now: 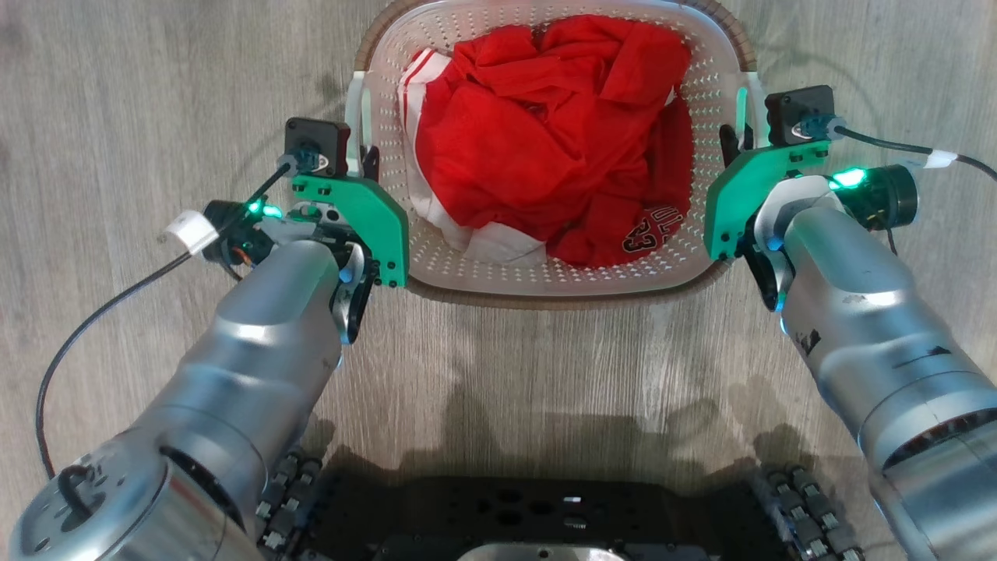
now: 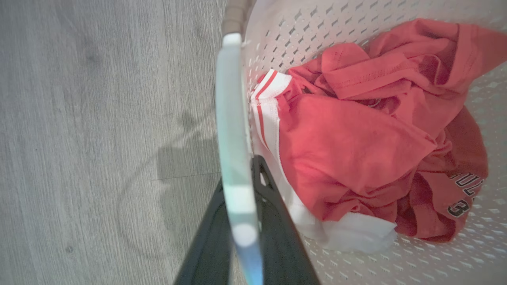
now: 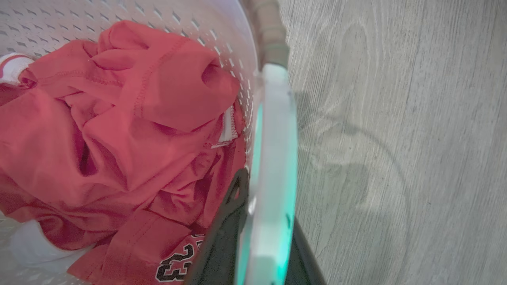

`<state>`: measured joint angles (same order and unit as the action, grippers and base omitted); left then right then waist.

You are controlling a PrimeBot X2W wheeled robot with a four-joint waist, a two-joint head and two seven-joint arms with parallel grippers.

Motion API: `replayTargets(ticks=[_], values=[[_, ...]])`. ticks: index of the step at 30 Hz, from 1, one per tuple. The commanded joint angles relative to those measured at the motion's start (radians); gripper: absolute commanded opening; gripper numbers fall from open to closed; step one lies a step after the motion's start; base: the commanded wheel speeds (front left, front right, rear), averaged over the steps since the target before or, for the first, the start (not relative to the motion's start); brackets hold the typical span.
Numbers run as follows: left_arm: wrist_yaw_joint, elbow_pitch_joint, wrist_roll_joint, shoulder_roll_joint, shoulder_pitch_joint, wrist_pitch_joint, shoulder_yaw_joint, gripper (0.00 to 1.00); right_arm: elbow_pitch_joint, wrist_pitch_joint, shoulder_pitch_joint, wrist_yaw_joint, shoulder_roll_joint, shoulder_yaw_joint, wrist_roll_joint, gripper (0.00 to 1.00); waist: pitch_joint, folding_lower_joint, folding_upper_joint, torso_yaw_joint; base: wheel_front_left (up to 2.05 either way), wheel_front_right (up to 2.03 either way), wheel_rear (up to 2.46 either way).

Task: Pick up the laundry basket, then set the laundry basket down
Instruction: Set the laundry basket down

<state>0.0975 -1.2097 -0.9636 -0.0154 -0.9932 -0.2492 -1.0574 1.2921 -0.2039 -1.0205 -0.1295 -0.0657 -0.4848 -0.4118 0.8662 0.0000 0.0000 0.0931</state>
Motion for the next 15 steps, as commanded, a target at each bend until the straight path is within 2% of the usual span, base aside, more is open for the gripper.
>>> replayTargets(ticks=[1, 15], values=[[0.013, 0.0, 0.012, -0.035, -0.015, -0.012, 0.009, 0.0, -0.001, -0.006, 0.033, -0.001, 0.01, -0.012, 0.023, 0.0, 0.001, 0.0, 0.0, 0.0, 0.0, 0.0, 0.0], [0.005, -0.002, 0.0, -0.035, -0.011, -0.013, -0.007, 0.0, -0.001, -0.003, 0.039, -0.001, 0.015, 0.098, 0.135, 0.0, 0.014, 0.0, 0.0, 0.006, 0.0, 0.0, 0.0]])
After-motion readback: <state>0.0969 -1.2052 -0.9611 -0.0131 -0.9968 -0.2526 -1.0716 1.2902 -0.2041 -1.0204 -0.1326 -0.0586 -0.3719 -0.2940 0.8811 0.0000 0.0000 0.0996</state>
